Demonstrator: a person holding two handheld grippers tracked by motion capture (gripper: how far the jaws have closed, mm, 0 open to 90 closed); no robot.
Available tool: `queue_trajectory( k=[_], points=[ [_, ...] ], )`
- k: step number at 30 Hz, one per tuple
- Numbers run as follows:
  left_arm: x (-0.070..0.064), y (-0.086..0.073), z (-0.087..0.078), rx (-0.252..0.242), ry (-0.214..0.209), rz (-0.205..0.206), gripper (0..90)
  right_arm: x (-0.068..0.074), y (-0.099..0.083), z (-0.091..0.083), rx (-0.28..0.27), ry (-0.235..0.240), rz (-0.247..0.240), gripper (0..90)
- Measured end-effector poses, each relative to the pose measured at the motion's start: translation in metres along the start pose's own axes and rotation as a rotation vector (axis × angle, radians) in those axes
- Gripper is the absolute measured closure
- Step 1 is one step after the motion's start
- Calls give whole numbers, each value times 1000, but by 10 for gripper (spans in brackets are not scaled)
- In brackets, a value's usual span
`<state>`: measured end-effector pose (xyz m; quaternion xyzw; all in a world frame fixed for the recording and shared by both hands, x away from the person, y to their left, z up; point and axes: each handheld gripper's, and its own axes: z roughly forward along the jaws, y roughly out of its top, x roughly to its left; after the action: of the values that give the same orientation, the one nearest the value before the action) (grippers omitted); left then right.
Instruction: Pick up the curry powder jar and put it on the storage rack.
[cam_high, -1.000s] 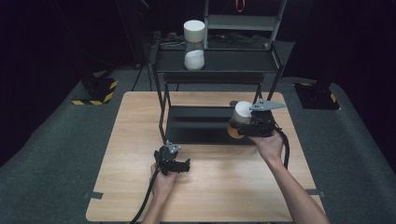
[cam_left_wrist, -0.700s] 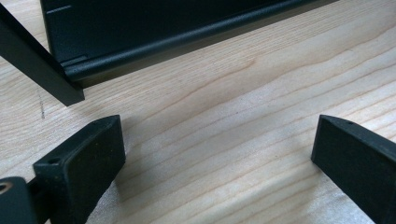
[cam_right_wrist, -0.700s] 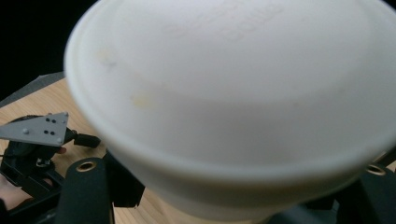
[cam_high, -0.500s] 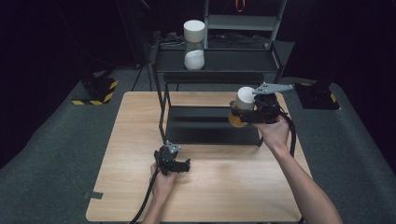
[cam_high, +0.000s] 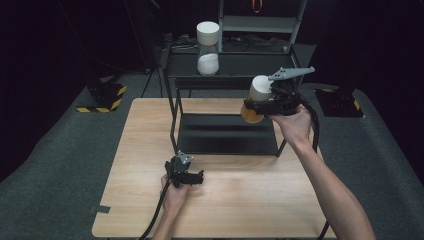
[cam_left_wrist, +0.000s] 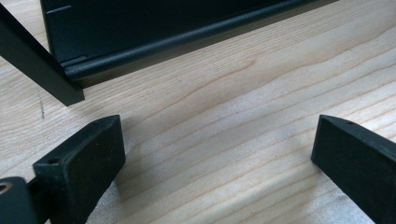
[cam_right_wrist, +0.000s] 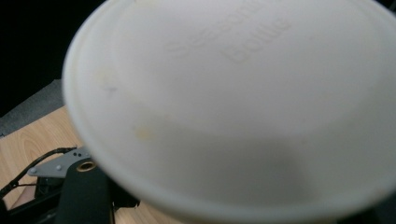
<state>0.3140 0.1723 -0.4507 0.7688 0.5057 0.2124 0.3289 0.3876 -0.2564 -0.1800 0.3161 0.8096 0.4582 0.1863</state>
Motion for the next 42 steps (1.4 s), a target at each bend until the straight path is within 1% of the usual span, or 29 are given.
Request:
queue_trajectory(
  k=[4, 6, 10, 15, 20, 24, 28, 33, 37, 42],
  points=[
    [0, 0, 0, -2, 0, -2, 25, -3, 11, -3, -4, 3, 7, 321],
    [0, 0, 0, -1, 1, -1, 25, -6, 17, -5, -6, 7, 18, 321],
    [0, 0, 0, -2, 1, -1, 25, -9, 32, -8, -6, 1, 31, 321],
    [0, 0, 0, 0, 0, -1, 25, -12, 50, -14, -24, -2, 49, 321],
    [0, 0, 0, -1, 0, -3, 25, -12, 72, -19, -23, -24, 52, 322],
    [0, 0, 0, 0, 0, -2, 25, -10, 88, -18, -13, -46, 55, 322],
    [0, 0, 0, 2, 0, 1, 25, -8, 103, -13, 1, -74, 62, 322],
    [0, 0, 0, 2, -1, 0, 25, -10, 117, -2, 15, -101, 81, 322],
    [0, 1, 0, 4, -2, 3, 21, -10, 126, 10, 35, -141, 90, 323],
    [0, 1, 0, 3, -1, 5, 21, -9, 132, 25, 51, -178, 102, 323]
  ],
)
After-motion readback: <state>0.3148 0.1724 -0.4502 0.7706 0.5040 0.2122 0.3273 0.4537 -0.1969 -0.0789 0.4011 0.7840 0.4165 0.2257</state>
